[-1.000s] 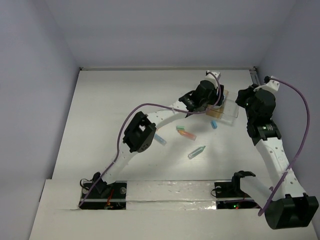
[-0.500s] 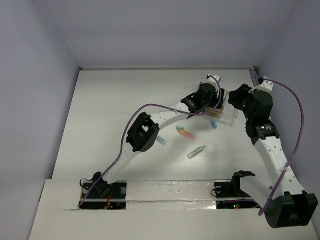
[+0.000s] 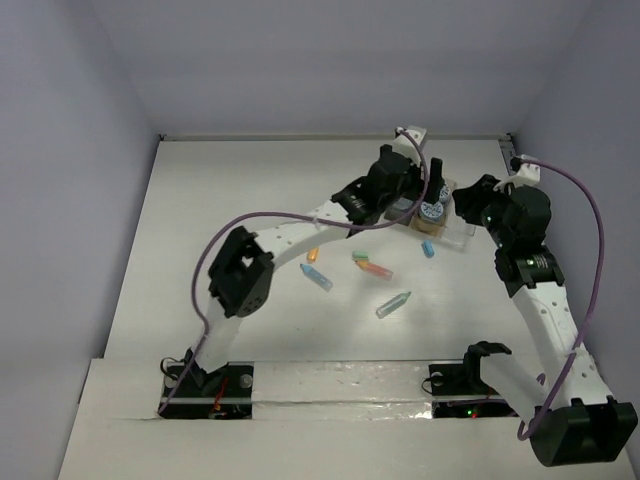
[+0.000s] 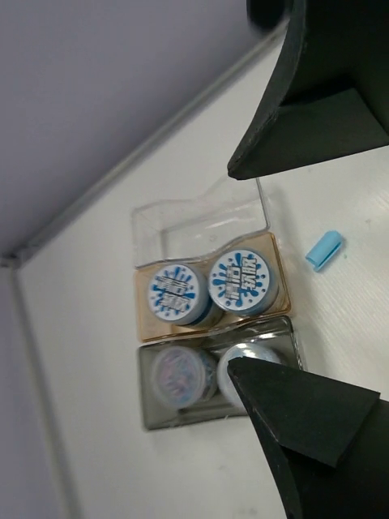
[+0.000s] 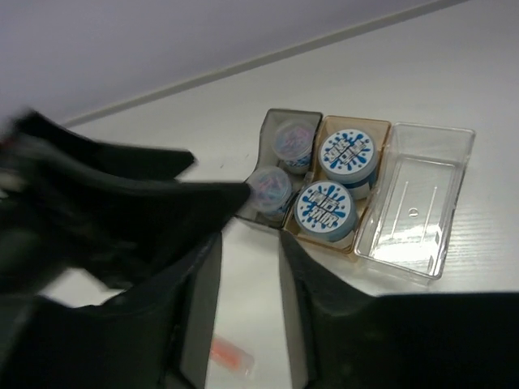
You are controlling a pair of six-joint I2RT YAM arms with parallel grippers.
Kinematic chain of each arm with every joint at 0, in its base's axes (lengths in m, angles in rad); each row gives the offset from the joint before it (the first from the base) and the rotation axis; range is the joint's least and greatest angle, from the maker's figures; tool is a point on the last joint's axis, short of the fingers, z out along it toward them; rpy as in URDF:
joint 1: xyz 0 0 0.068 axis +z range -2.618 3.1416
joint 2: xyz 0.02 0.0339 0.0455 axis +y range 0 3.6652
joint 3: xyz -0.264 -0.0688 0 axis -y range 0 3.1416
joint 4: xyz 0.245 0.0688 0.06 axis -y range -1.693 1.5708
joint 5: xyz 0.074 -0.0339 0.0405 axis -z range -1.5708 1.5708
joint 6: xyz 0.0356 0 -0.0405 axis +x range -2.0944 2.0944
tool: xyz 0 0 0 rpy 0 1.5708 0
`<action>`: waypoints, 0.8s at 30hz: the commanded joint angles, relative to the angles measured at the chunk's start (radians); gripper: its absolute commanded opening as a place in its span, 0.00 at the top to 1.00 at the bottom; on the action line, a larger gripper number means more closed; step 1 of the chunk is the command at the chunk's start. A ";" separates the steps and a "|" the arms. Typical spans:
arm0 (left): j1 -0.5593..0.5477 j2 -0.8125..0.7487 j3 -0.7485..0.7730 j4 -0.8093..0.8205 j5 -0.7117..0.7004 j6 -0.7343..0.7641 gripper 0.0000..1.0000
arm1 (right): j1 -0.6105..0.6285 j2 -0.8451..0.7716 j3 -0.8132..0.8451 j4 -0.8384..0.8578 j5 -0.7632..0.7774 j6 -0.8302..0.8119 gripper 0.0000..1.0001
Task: Sort the stationery into containers
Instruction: Place the stationery in the storage box, then pick up the pen from the center of the board.
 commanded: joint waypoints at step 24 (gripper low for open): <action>0.132 -1.460 -1.415 0.108 -0.066 -0.225 0.54 | 0.539 0.624 0.072 -0.213 0.140 -0.214 0.10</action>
